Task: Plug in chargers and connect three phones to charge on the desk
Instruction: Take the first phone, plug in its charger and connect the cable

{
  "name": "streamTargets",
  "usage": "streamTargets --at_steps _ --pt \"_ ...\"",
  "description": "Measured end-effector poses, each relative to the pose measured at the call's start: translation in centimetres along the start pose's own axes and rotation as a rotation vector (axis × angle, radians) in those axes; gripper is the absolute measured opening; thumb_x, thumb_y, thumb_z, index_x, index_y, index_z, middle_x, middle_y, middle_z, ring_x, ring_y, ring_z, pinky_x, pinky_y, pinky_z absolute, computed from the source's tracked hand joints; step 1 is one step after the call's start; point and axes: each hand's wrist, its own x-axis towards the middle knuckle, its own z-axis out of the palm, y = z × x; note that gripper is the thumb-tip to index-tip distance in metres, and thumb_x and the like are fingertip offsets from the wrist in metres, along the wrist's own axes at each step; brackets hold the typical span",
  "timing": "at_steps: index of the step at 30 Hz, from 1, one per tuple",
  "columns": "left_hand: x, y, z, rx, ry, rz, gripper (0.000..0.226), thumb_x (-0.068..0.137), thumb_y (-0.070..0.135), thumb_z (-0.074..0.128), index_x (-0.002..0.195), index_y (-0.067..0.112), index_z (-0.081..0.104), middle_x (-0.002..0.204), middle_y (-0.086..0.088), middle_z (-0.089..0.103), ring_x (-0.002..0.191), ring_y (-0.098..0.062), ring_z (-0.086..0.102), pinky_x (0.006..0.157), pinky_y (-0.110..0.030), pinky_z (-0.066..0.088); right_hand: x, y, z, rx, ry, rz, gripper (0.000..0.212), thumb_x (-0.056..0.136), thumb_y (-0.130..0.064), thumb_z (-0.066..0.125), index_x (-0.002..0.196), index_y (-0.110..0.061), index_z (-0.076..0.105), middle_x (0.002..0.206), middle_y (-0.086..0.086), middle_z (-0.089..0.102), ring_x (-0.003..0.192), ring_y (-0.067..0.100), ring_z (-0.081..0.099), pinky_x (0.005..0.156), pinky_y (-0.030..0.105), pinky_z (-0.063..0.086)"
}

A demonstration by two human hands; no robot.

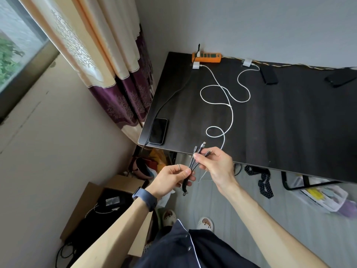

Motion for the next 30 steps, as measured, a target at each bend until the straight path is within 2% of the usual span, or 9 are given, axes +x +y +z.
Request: streamTargets --at_steps 3,11,17,19,21,23,24,27,30 --pt "0.1 -0.1 0.3 0.016 -0.005 -0.018 0.021 0.101 0.027 0.054 0.1 0.013 0.07 0.097 -0.005 0.077 0.085 -0.019 0.071 0.082 -0.04 0.043 0.1 0.0 0.1 -0.055 0.026 -0.036 0.019 0.076 -0.012 0.086 0.087 -0.007 0.072 0.076 0.005 0.072 0.063 0.01 0.065 0.061 0.019 0.054" --pt "0.3 0.0 1.5 0.014 -0.011 -0.034 0.022 0.102 0.027 0.051 0.098 0.012 0.067 0.091 -0.004 0.076 0.084 -0.021 0.071 0.086 -0.044 0.043 0.8 0.4 -0.9 -0.106 0.021 -0.048 0.018 0.075 -0.017 0.087 0.084 -0.011 0.072 0.076 0.007 0.072 0.066 0.013 0.067 0.065 0.024 0.059" --pt "0.8 -0.6 2.9 -0.129 0.042 -0.073 0.018 0.103 0.025 0.051 0.101 0.01 0.061 0.089 -0.009 0.073 0.08 -0.022 0.071 0.083 -0.039 0.049 0.9 1.9 -2.3 -0.136 -0.144 0.056 0.011 0.087 -0.022 0.077 0.09 -0.012 0.076 0.087 0.005 0.078 0.079 0.014 0.072 0.08 0.034 0.061" --pt "1.6 -1.8 3.1 -0.141 0.144 -0.12 0.018 0.103 0.023 0.05 0.095 0.011 0.06 0.085 -0.007 0.072 0.073 -0.021 0.069 0.074 -0.033 0.051 0.6 2.9 -2.9 -0.211 -0.161 0.035 0.013 0.093 -0.021 0.07 0.085 -0.013 0.077 0.085 0.005 0.078 0.077 0.015 0.071 0.078 0.035 0.061" --pt "2.7 -3.6 2.4 -0.038 0.318 -0.193 0.023 0.103 0.025 0.049 0.088 0.012 0.06 0.075 0.0 0.073 0.062 -0.017 0.067 0.055 -0.022 0.045 0.4 3.6 -3.5 -0.291 -0.146 0.008 0.018 0.094 -0.024 0.068 0.083 -0.015 0.078 0.082 0.001 0.078 0.076 0.013 0.071 0.074 0.03 0.06" --pt "3.8 -5.7 0.5 0.116 0.446 -0.338 0.03 0.101 0.022 0.049 0.078 0.01 0.063 0.067 0.0 0.071 0.048 -0.014 0.063 0.043 -0.019 0.04 0.1 3.9 -3.8 -0.32 -0.152 0.007 0.019 0.094 -0.025 0.067 0.082 -0.016 0.078 0.08 0.0 0.078 0.074 0.011 0.071 0.07 0.025 0.059" --pt "4.2 -6.7 -0.4 0.193 0.442 -0.436 0.031 0.099 0.019 0.05 0.074 0.009 0.065 0.066 -0.002 0.07 0.044 -0.013 0.061 0.043 -0.02 0.041 -0.1 4.0 -3.7 -0.325 -0.169 0.017 0.019 0.095 -0.024 0.067 0.082 -0.015 0.078 0.079 -0.001 0.078 0.073 0.011 0.072 0.068 0.023 0.058" --pt "4.8 -7.9 -2.0 0.31 0.275 -0.634 0.024 0.098 0.02 0.053 0.085 0.004 0.064 0.079 -0.009 0.072 0.056 -0.02 0.067 0.055 -0.03 0.052 -0.4 4.7 -2.1 -0.381 -0.234 0.043 0.018 0.094 -0.023 0.068 0.082 -0.015 0.079 0.077 -0.002 0.078 0.072 0.012 0.073 0.067 0.021 0.058" --pt "6.3 -8.1 -3.2 0.6 0.254 -0.639 0.058 0.094 0.05 0.052 0.123 0.0 0.058 0.118 -0.014 0.069 0.105 -0.03 0.069 0.082 -0.032 0.053 0.7 5.3 0.1 -0.45 -0.26 0.076 0.016 0.091 -0.027 0.071 0.082 -0.017 0.079 0.073 -0.003 0.077 0.071 0.012 0.074 0.071 0.025 0.061"
